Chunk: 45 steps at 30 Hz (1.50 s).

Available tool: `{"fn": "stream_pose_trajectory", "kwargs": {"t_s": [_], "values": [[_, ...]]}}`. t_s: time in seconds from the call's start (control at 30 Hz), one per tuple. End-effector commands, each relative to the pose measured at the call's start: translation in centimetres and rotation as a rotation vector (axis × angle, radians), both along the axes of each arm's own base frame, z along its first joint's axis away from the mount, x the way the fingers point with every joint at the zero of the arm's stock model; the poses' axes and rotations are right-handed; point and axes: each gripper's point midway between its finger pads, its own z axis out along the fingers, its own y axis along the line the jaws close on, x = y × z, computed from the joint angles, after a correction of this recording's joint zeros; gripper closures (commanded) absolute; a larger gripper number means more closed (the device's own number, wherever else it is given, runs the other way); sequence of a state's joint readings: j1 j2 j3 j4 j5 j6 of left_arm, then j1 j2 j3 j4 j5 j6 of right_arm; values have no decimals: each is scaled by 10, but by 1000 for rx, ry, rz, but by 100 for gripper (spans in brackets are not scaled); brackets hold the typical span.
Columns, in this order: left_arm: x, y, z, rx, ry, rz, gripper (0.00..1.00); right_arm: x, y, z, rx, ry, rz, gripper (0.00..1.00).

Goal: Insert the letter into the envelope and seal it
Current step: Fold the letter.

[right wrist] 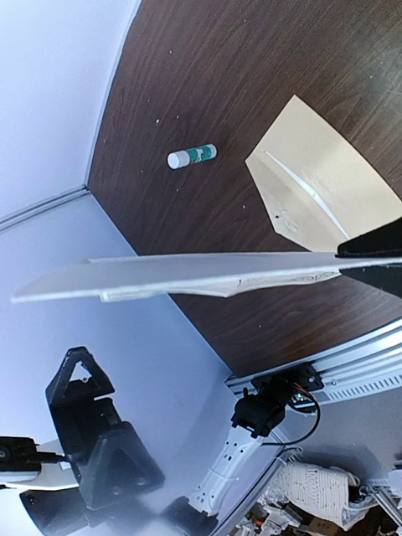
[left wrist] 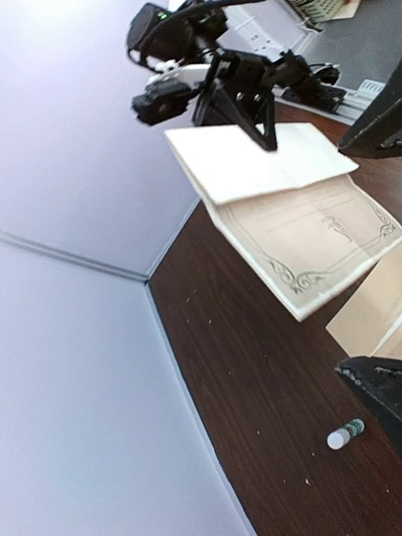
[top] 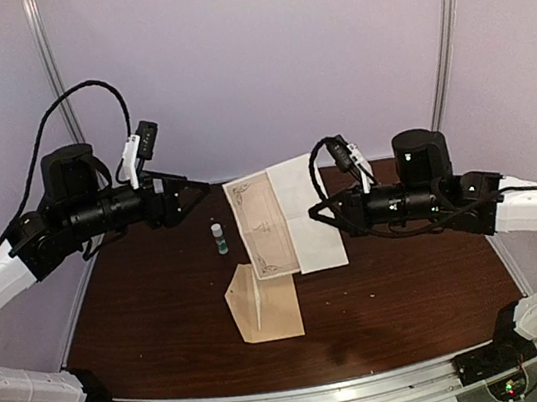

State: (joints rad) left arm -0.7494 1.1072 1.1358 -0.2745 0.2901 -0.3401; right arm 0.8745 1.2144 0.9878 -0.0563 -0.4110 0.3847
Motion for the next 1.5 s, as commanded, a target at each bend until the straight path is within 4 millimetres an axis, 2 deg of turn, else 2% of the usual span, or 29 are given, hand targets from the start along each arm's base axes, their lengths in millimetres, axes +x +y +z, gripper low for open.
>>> {"fn": "stream_pose_trajectory", "kwargs": {"t_s": [0.0,0.1,0.2,0.3,0.4,0.5,0.7,0.87,1.17,1.47], "values": [[37,48,4,-146,59,260,17,-6,-14,32,121,-71,-30,100],[46,70,-8,-173,94,360,15,-26,-17,47,187,-98,51,100],[52,79,-25,-174,122,415,15,-46,-18,64,265,-111,141,100],[53,67,-41,-161,150,360,15,-62,-17,77,317,-117,224,100],[41,43,-50,-161,154,198,16,-68,-16,83,331,-129,262,100],[20,16,-41,-186,96,17,17,-71,-13,83,334,-129,294,100],[-34,-39,-30,-165,20,-253,17,-62,-2,77,312,-85,290,100],[-66,-64,-18,-189,-3,-417,17,-55,2,66,286,-64,263,100],[-86,-70,-6,-247,-16,-527,16,-53,1,62,276,-63,248,100],[-82,-84,-6,-275,-24,-534,17,-65,6,59,280,-48,326,100]]}}
